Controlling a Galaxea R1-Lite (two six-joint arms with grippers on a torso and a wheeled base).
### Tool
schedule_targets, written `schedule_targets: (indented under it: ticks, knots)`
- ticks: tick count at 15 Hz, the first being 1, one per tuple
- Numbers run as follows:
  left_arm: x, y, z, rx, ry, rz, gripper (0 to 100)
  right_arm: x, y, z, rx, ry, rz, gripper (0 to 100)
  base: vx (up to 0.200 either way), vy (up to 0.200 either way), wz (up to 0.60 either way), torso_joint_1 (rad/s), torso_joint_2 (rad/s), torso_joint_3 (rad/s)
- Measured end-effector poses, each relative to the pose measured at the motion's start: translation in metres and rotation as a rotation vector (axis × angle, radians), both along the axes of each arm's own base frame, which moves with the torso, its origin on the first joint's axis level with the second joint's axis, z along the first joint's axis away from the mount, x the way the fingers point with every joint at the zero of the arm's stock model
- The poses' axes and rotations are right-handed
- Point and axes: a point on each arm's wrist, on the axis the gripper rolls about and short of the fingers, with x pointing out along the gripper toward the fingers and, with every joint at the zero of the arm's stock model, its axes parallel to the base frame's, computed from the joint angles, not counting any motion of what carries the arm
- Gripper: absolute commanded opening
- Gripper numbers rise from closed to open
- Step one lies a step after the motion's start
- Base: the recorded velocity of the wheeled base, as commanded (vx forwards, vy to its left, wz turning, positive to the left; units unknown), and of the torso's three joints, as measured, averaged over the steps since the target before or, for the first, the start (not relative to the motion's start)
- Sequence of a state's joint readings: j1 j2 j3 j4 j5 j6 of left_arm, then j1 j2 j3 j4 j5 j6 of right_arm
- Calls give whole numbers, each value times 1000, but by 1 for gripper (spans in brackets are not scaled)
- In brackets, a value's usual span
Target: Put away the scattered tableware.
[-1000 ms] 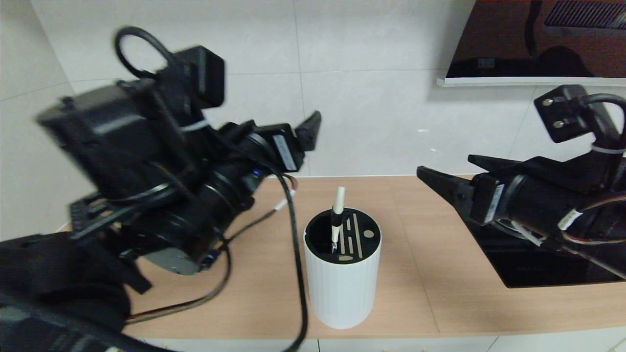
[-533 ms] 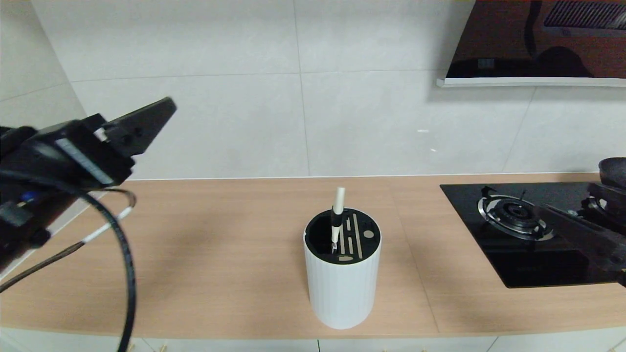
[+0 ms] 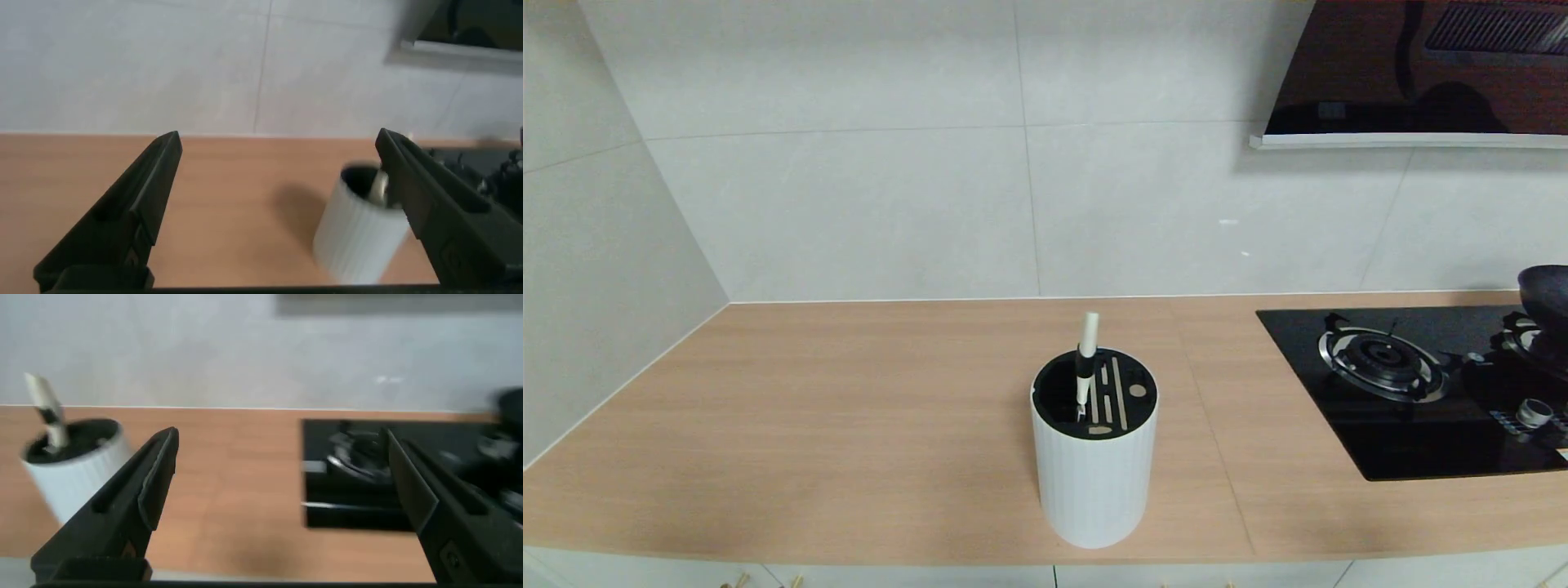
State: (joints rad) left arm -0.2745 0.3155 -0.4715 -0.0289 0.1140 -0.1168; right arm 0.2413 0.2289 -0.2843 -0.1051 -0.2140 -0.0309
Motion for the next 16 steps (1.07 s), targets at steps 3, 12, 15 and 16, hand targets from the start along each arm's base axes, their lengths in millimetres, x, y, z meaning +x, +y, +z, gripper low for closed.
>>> schedule_targets:
  ticks: [3, 12, 15, 16]
  knots:
    - [-31, 2, -13, -11, -91, 128, 100, -17, 0, -1, 14, -101, -104, 100, 0, 0, 0, 0, 0, 0]
    - [-20, -5, -91, 118, 50, 354, 100, -14, 7, -57, 8, -28, -145, 100, 0, 0, 0, 0, 0, 0]
    - [-4, -6, -126, 108, 120, 305, 100, -5, 7, -79, 27, 33, -125, 100, 0, 0, 0, 0, 0, 0]
    - [-2, -7, -131, 108, 133, 266, 100, -4, 7, -86, 23, 91, -120, 100, 0, 0, 0, 0, 0, 0]
